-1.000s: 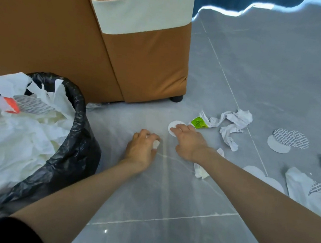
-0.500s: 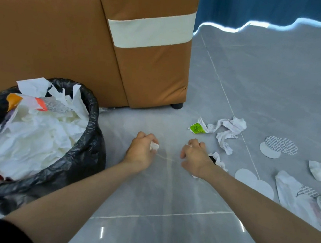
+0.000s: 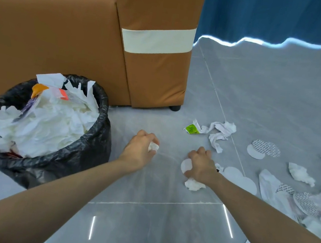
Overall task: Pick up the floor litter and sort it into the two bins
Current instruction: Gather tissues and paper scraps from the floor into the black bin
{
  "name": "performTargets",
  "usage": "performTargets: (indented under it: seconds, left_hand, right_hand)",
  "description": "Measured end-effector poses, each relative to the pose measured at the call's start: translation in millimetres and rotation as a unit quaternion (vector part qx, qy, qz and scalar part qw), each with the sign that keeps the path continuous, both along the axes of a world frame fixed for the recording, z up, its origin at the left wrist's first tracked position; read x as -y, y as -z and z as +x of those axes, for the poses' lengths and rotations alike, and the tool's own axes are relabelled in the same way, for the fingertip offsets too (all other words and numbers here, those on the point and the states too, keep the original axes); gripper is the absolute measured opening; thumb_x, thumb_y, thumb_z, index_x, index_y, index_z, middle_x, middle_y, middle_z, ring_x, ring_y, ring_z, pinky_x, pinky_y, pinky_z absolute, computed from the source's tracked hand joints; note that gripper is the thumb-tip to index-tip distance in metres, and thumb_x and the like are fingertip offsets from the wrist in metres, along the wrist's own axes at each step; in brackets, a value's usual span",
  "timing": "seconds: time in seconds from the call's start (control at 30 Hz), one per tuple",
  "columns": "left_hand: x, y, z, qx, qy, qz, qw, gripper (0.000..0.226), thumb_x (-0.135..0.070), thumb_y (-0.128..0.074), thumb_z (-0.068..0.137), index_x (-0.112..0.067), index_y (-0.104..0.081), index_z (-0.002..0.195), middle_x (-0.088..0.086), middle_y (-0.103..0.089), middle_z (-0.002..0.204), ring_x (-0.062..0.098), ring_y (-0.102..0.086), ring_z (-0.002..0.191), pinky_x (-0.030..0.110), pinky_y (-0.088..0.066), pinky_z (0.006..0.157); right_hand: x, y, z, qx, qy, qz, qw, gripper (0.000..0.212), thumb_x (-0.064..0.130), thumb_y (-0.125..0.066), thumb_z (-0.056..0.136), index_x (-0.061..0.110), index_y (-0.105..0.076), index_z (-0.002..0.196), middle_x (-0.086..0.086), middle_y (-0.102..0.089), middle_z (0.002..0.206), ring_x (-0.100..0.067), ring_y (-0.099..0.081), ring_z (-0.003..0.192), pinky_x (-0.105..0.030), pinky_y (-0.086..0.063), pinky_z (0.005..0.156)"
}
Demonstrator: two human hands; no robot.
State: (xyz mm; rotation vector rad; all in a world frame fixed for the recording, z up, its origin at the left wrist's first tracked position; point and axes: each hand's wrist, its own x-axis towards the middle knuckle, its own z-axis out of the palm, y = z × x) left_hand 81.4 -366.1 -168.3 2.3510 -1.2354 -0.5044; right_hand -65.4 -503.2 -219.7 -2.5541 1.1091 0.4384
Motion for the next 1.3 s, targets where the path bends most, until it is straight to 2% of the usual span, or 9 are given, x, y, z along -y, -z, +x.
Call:
performTargets:
  seconds: [0.17,0.3,0.47,0.63,0.73,0.9,1.07,1.17,1.3]
  left_hand:
    - [-10,-5,-5,-0.006,0.009,0.005,1.0,0.021,-0.017,-0.059,0.087,-0.021,-0.059,0.108,0.002,-0.046,0.114,0.021,-0.052,0.104,0.029,-0.044,0.092]
    - [-17,-22,-7,-0.003,-0.002,-0.035,0.999,0.02,-0.019,-0.06,0.087,-0.021,-0.059,0.107,0.001,-0.047,0.112,0.022,-0.054,0.1,0.024,-0.04,0.086]
    - [-27,-71,-1,0.01,-0.032,-0.164,0.986,0.022,-0.026,-0.061,0.087,-0.025,-0.059,0.108,-0.004,-0.055,0.111,0.01,-0.052,0.099,0.019,-0.038,0.084]
    - [-58,-127,27,0.082,-0.085,-0.293,0.949,0.016,-0.029,-0.059,0.089,-0.027,-0.058,0.105,-0.011,-0.054,0.104,-0.004,-0.048,0.087,0.0,-0.034,0.074]
    - [-86,-141,50,0.109,-0.169,-0.323,0.925,0.017,-0.031,-0.057,0.091,-0.028,-0.057,0.108,-0.013,-0.053,0.104,-0.006,-0.049,0.078,0.003,-0.035,0.068]
    - [-134,-142,74,0.13,-0.247,-0.341,0.898,0.017,-0.028,-0.055,0.091,-0.027,-0.057,0.109,-0.01,-0.054,0.107,-0.006,-0.046,0.086,-0.001,-0.032,0.07]
    - [-173,-124,94,0.119,-0.287,-0.285,0.907,0.024,-0.027,-0.058,0.09,-0.024,-0.057,0.114,-0.007,-0.058,0.115,0.009,-0.05,0.108,0.019,-0.036,0.084]
    - [-191,-118,96,0.094,-0.282,-0.244,0.923,0.033,-0.028,-0.061,0.088,-0.023,-0.057,0.121,-0.007,-0.059,0.122,0.012,-0.051,0.114,0.026,-0.039,0.094]
    - [-197,-120,89,0.073,-0.259,-0.246,0.931,0.038,-0.027,-0.063,0.088,-0.025,-0.056,0.126,-0.009,-0.057,0.127,0.008,-0.047,0.12,0.018,-0.031,0.097]
  right_hand:
    - [-5,-5,-4,-0.036,0.032,0.013,0.999,0.066,0.036,-0.074,0.075,0.01,-0.037,0.124,-0.009,-0.04,0.126,-0.029,-0.037,0.122,-0.037,-0.039,0.094]
    - [-4,-21,7,0.088,0.094,0.101,0.987,0.035,0.014,-0.051,0.091,0.01,-0.047,0.126,-0.012,-0.052,0.131,-0.028,-0.049,0.12,-0.029,-0.041,0.092]
    - [-8,-70,39,0.331,0.243,0.274,0.87,0.026,0.008,-0.047,0.093,0.01,-0.057,0.117,-0.009,-0.053,0.108,-0.024,-0.052,0.097,-0.03,-0.047,0.058]
    - [-37,-132,82,0.443,0.195,0.34,0.806,0.016,0.014,-0.051,0.093,0.016,-0.059,0.107,-0.007,-0.057,0.108,-0.018,-0.055,0.088,-0.021,-0.047,0.047]
    - [-66,-162,112,0.465,0.124,0.332,0.811,0.016,0.016,-0.053,0.093,0.016,-0.059,0.108,-0.005,-0.058,0.112,-0.021,-0.057,0.097,-0.022,-0.051,0.051]
    - [-114,-184,147,0.468,-0.043,0.297,0.831,0.01,0.017,-0.058,0.09,0.016,-0.065,0.097,0.003,-0.064,0.094,-0.007,-0.054,0.07,-0.017,-0.042,0.048]
    - [-149,-179,161,0.369,-0.199,0.248,0.873,0.017,0.022,-0.063,0.087,0.007,-0.07,0.093,-0.004,-0.068,0.09,-0.005,-0.051,0.071,-0.025,-0.041,0.071]
    - [-157,-178,163,0.352,-0.235,0.221,0.879,0.017,0.023,-0.066,0.085,0.016,-0.072,0.099,0.005,-0.068,0.098,0.001,-0.055,0.083,-0.008,-0.038,0.073]
    - [-150,-181,158,0.393,-0.193,0.21,0.874,0.015,0.025,-0.067,0.085,0.024,-0.07,0.099,0.011,-0.064,0.096,0.016,-0.05,0.064,-0.015,-0.035,0.071]
